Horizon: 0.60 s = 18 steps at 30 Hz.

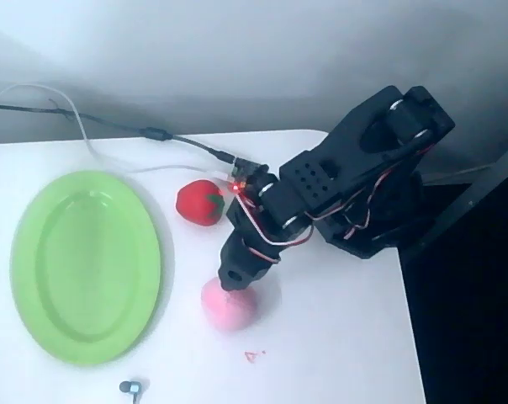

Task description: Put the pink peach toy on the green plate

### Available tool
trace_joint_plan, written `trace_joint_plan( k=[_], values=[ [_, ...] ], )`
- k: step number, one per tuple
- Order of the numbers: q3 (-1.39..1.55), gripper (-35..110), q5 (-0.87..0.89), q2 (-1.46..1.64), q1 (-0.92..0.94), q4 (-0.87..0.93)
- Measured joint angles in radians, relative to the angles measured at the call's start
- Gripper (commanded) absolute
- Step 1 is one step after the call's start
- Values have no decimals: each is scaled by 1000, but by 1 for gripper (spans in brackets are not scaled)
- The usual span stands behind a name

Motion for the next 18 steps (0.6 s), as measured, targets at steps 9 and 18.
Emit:
trace_joint_plan(
  k=[9, 18],
  values=[
    [-5, 30, 64, -97, -80, -114],
    [-21, 19, 80, -175, -98, -190]
  ],
)
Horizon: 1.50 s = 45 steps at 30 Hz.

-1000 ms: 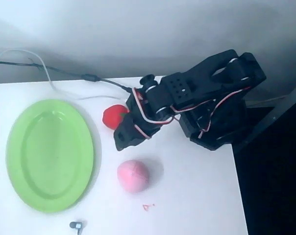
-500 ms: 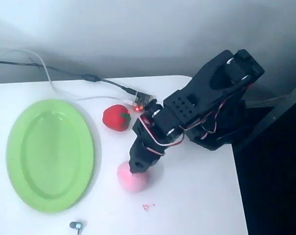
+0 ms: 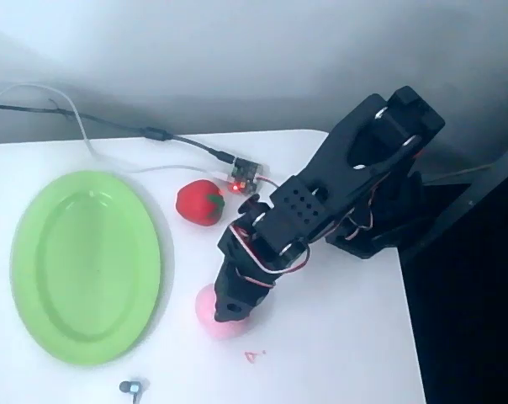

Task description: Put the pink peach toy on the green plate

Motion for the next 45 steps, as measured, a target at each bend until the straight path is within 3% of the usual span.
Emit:
trace_joint_plan(
  k=[4, 9, 20, 33, 45],
  values=[
    [-14, 10, 15, -2, -17, 3],
    [-20, 11, 40, -18, -44, -9],
    [-15, 52, 32, -17, -40, -23],
    [-23, 62, 14, -32, -31, -31],
    [-227, 66, 14, -126, -20, 34]
  ],
)
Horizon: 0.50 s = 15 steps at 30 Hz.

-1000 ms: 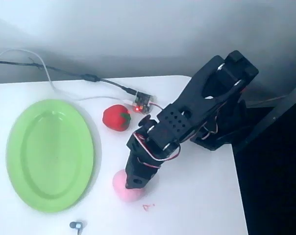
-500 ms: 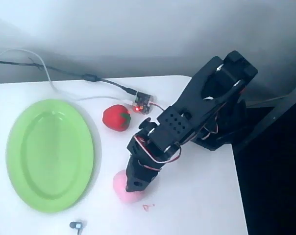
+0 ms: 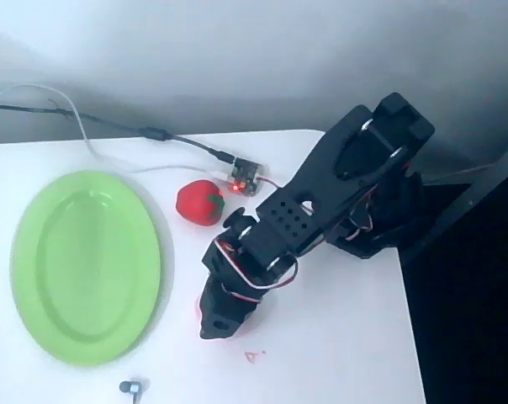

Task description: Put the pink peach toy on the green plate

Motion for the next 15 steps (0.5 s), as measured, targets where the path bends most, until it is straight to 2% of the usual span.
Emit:
trace_joint_plan(
  k=[6, 15],
  values=[
    [-3, 66, 9, -2, 2, -8],
    [117, 64, 40, -34, -12, -187]
  ],
)
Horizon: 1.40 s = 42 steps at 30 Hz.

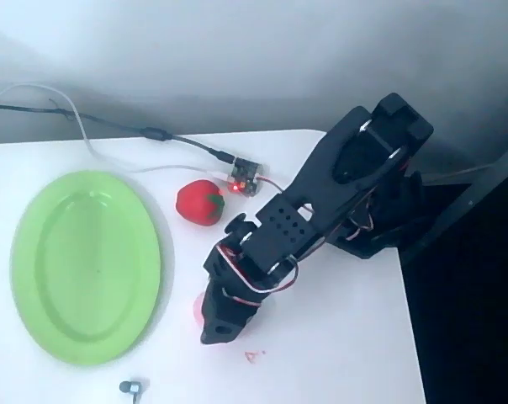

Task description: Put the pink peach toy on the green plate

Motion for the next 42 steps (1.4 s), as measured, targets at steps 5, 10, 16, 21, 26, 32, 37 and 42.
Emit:
trace_joint_plan(
  k=[5, 10, 16, 21, 26, 32, 37, 42],
  values=[
    [71, 64, 0, -20, 2, -84],
    [115, 56, 0, -21, 2, -130],
    [166, 42, 29, -17, -14, -153],
    [184, 26, 40, -15, -18, -153],
    [184, 2, 40, -6, -18, -153],
    [184, 0, 40, -6, -18, -153],
    [181, 0, 18, -6, -15, -147],
    [26, 0, -89, -49, 61, -52]
  ],
)
